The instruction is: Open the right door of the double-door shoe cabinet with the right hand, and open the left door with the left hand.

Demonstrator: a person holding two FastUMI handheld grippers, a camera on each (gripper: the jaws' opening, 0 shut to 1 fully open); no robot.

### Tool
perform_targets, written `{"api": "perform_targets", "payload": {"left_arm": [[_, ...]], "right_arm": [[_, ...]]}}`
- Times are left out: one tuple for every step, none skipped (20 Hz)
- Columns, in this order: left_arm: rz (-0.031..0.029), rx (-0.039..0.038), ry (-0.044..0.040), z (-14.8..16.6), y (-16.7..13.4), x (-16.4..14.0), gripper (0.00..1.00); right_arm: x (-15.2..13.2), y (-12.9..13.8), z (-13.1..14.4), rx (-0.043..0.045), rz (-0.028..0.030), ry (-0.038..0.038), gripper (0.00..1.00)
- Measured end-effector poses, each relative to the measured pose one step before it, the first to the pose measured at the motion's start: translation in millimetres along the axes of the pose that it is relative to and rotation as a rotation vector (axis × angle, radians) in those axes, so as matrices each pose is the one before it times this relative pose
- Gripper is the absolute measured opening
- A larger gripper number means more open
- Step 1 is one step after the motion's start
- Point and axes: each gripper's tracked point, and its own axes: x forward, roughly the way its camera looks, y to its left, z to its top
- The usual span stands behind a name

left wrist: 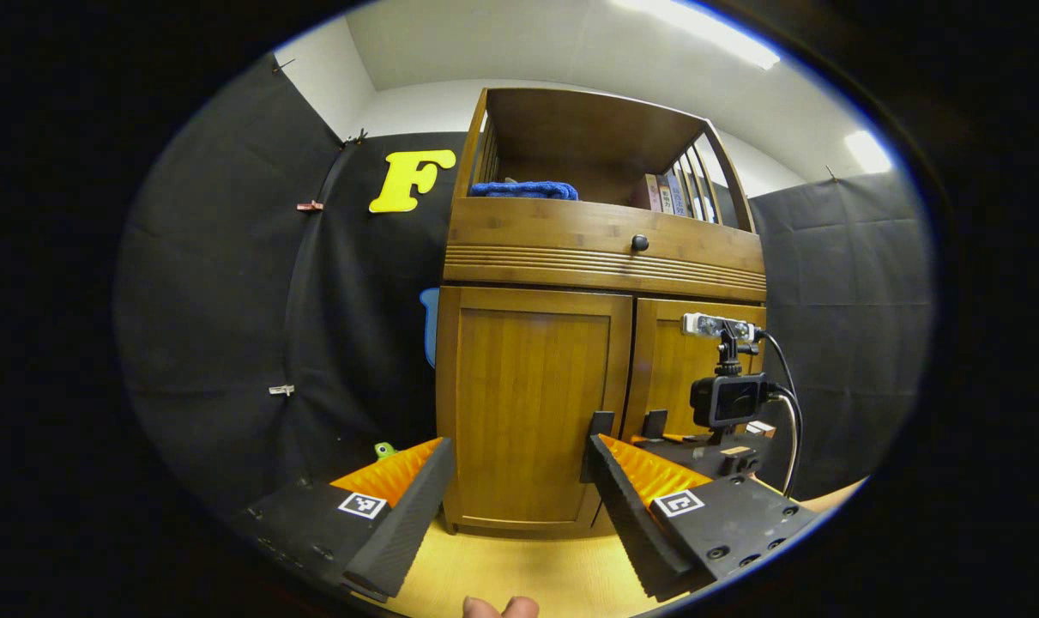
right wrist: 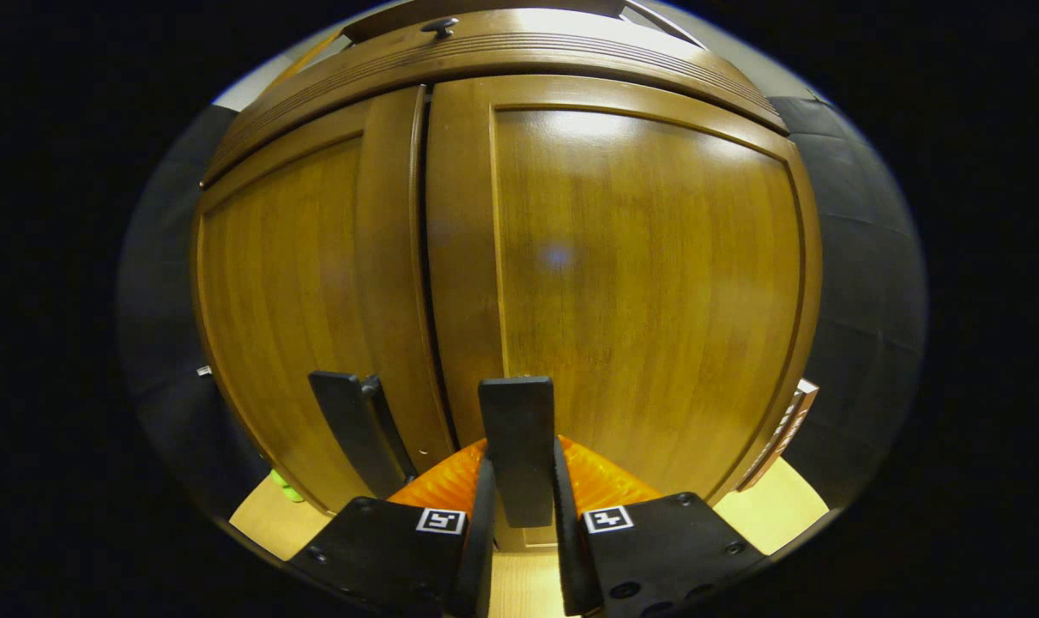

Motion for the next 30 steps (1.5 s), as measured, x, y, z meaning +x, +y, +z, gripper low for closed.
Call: {"api": "perform_targets", "payload": {"left_arm": [[0.00096, 0.00128, -0.00033, 0.67, -0.12, -1.87, 0.98], [0.00273, 0.00013, -0.00006, 0.17, 0.29, -2.06, 0.96], [0.00365, -0.00203, 0.00203, 0.71, 0.61, -1.94, 0.97], [0.0013, -0.00306, 0.00154, -0.49, 0.33, -2.5, 0.96], [0.00332, -0.00296, 0.00077, 0.96, 0.33, -1.79, 0.96], [0.0017, -0.00329, 0.00183, 0.62, -0.18, -2.53, 0.97], [-0.00169, -0.00548, 0.00109, 0.44, -2.32, -3.42, 0.97], [-0.00537, -0.00798, -0.00325, 2.0, -2.87, -2.27, 0.97], [-0.00491, -0.00715, -0.00276, 0.18, -2.97, -3.52, 0.97], [-0.00147, -0.0037, -0.0055, 2.83, -3.21, -2.67, 0.97], [-0.00385, 0.00023, -0.00548, 1.59, -2.3, -3.4, 0.97], [-0.0037, 0.00369, -0.0052, 2.8, -3.37, -2.4, 0.96], [-0.00391, 0.00586, -0.0032, 0.89, -3.9, -1.24, 0.97], [-0.00186, 0.0052, 0.0001, 0.88, -3.09, -1.1, 0.97], [-0.00383, 0.00312, 0.00334, -2.19, -3.99, -0.25, 0.96], [-0.00279, 0.00301, 0.00501, -2.41, -3.66, -0.16, 0.97], [-0.004, 0.00358, 0.00511, -1.34, -4.51, -0.26, 0.97], [-0.0041, 0.0044, 0.00305, -1.29, -5.18, 0.26, 0.98], [-0.0043, 0.00507, 0.00175, -0.53, -4.75, -0.47, 0.98], [-0.00467, 0.00347, 0.00097, -0.43, -5.21, -0.11, 0.98], [-0.00784, 0.00107, 0.00255, -1.44, -5.54, 0.41, 0.98], [-0.0061, 0.00029, 0.00281, -1.57, -6.05, 1.36, 0.98], [-0.00333, 0.0037, 0.00223, 0.04, -5.51, 1.48, 0.98], [-0.00135, 0.006, 0.00306, 0.86, -5.35, 2.6, 0.98], [-0.00071, 0.00541, 0.00132, -0.69, -5.25, 2.71, 0.97], [-0.00026, 0.00303, -0.00182, 1.97, -5.18, 1.37, 0.97], [0.00338, 0.00123, -0.00332, 1.46, -4.43, 2.27, 0.96], [0.00858, -0.00192, -0.00213, 2.09, -4.26, 1.44, 0.98], [0.00958, -0.00348, -0.00055, 0.0, -2.87, 1.15, 0.96], [0.00796, -0.00058, -0.00503, 1.51, -4.2, 1.22, 0.98]], "right_arm": [[-0.84, 0.49, -0.42, -0.02448, 0.00897, -0.00347, 0.35], [2.23, -1.72, -1.13, -0.01668, 0.00855, -0.00315, 0.32], [0.87, 0.43, -2.11, -0.00013, 0.00557, 0.00198, 0.33], [-5.3, 0.53, 1.49, 0.00246, 0.01024, 0.00353, 0.27], [-1.88, 0.16, 0.32, 0.00317, 0.01433, -0.00032, 0.27], [-3.48, 0.07, -0.34, 0.00136, 0.01604, -0.00338, 0.27], [-3.81, -0.84, -0.06, -0.0029, 0.0188, -0.00509, 0.27], [-7.97, -0.98, 2.11, 0.00301, 0.01677, -0.00231, 0.27], [-9.96, -1.8, -0.01, 0.00568, 0.01455, 0.00005, 0.27], [-16.5, -4.31, -4.78, 0.00395, 0.01318, -0.00212, 0.27], [-10.79, -4.3, -2.23, 0.0011, 0.01016, 0.00025, 0.27], [-12.29, -3.7, -1.88, -0.00481, 0.00808, -0.0015, 0.27], [-11.53, -4.89, -1.21, -0.00058, 0.00433, 0.00104, 0.27], [-10.18, -4.15, -0.25, 0.00459, 0.00255, -0.00094, 0.27], [-9.95, -1.07, -1.45, 0.00794, 0.00148, 0.00316, 0.27], [-10.44, -4.33, -1.86, 0.00295, 0.00186, 0.00062, 0.27], [-10.7, -6.11, -0.78, -0.00163, 0.00164, 0.00213, 0.27], [-12.3, -6.62, -2.55, -0.00647, 0.00311, 0.00183, 0.27], [-10.79, -5.19, 0.62, 0.00085, 0.0004, 0.00125, 0.26], [-9.35, -5.61, -0.03, 0.0016, -0.00199, 0.00146, 0.26], [-9.35, -8.09, -0.27, 0.00058, -0.00476, 0.00082, 0.26], [-8.86, -8.78, -0.88, -0.00306, -0.00603, 0.00159, 0.26], [-8.3, -8.62, -0.2, -0.00437, -0.00762, -0.00132, 0.26], [-7.4, -9.74, -0.37, -0.00487, -0.0082, -0.001, 0.26], [-6.31, -9.84, -0.57, 0.00068, -0.00773, 0.00063, 0.26], [-6.8, -8.54, -0.33, 0.00415, -0.00357, 0.00519, 0.26], [-5.94, -8.07, 0.17, 0.00647, 0.00053, 0.00348, 0.25], [-6.04, -8.1, -5.3, 0.00186, 0.00111, 0.00305, 0.25], [-5.08, -10.3, 0.05, -0.00758, -0.00286, 0.00494, 0.25], [-3.91, -10.58, -0.29, -0.01251, -0.00405, -0.00136, 0.22]]}}
